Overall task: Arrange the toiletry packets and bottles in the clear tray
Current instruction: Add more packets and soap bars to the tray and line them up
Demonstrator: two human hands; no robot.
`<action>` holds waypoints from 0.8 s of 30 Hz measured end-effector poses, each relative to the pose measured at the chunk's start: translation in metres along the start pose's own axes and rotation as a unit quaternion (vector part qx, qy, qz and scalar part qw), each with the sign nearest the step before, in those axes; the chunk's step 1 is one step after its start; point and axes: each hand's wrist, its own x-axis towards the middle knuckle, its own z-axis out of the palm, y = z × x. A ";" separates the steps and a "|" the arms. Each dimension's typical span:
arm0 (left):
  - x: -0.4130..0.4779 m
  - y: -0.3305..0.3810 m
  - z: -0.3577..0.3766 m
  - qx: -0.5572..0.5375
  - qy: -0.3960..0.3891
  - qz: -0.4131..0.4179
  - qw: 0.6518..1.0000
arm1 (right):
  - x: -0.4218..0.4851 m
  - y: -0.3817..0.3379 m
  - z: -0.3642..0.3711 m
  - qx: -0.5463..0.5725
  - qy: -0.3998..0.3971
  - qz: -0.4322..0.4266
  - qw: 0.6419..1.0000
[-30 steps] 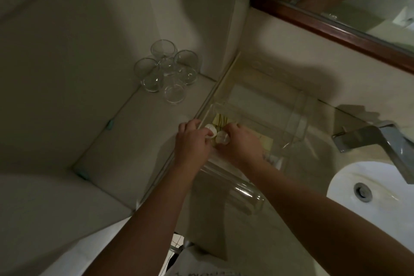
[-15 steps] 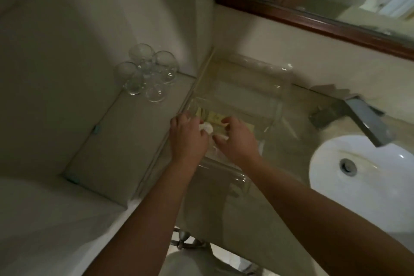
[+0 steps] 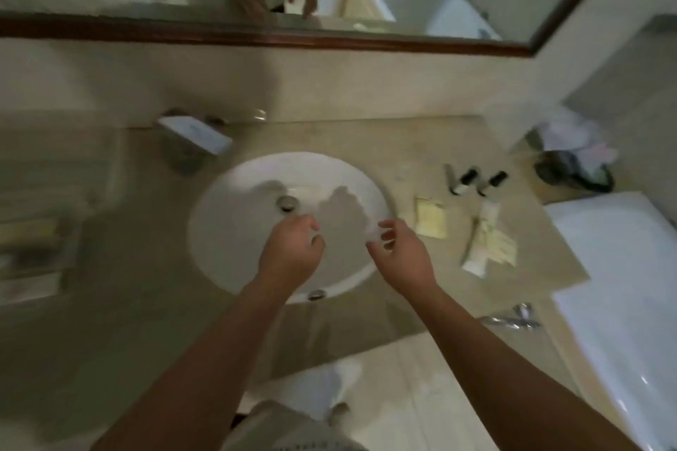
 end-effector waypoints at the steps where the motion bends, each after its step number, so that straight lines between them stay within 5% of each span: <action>1: -0.001 0.026 0.025 -0.010 -0.022 0.015 1.000 | -0.001 0.029 -0.024 -0.001 0.010 0.018 1.000; 12: 0.054 0.141 0.161 0.051 -0.129 0.031 0.990 | 0.050 0.181 -0.128 -0.024 0.030 0.123 0.992; 17: 0.102 0.144 0.207 0.049 -0.071 0.034 0.996 | 0.089 0.219 -0.150 -0.136 -0.005 0.117 0.984; 24: 0.151 0.152 0.237 0.257 -0.130 0.053 0.956 | 0.126 0.248 -0.159 -0.207 -0.109 0.056 0.971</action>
